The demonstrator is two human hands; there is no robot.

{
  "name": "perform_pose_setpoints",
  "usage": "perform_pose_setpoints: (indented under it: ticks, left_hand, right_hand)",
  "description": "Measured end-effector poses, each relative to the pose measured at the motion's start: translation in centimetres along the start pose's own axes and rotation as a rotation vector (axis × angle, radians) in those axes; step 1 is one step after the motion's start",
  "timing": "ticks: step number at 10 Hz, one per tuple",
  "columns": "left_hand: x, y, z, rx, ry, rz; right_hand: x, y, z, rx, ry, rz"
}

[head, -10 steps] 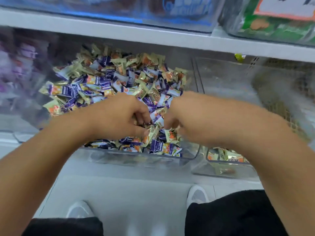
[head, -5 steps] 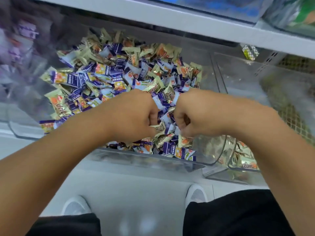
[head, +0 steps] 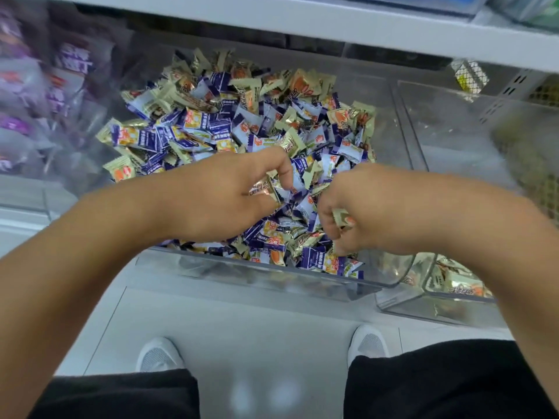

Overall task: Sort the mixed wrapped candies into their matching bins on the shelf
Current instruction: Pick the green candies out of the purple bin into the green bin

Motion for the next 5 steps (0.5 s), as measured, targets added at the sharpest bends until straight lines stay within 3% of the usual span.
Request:
perform_pose_setpoints:
  ticks: [1, 2, 4, 5]
  left_hand:
    - [-0.4, 0.0, -1.4, 0.207, 0.088, 0.080]
    - [-0.7, 0.6, -0.3, 0.353, 0.055, 0.182]
    - [1.0, 4.9, 2.2, 0.289, -0.002, 0.473]
    - [1.6, 4.3, 1.3, 0.435, 0.033, 0.433]
  right_hand:
    - [0.9, 1.0, 0.2, -0.175, -0.005, 0.054]
    - [1.6, 1.1, 0.0, -0.213, -0.030, -0.010]
    - [2.1, 0.2, -0.5, -0.078, -0.079, -0.113]
    - [2.1, -0.4, -0.4, 0.002, -0.160, -0.186]
Point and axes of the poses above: each hand's wrist, its own x-axis towards the middle knuckle, its own y-axis out of the palm, z = x × y, the point moved 8 cm from there along x, towards the middle knuckle, and after that the axes turned 2 degrees about -z, right-handed, at the moved point
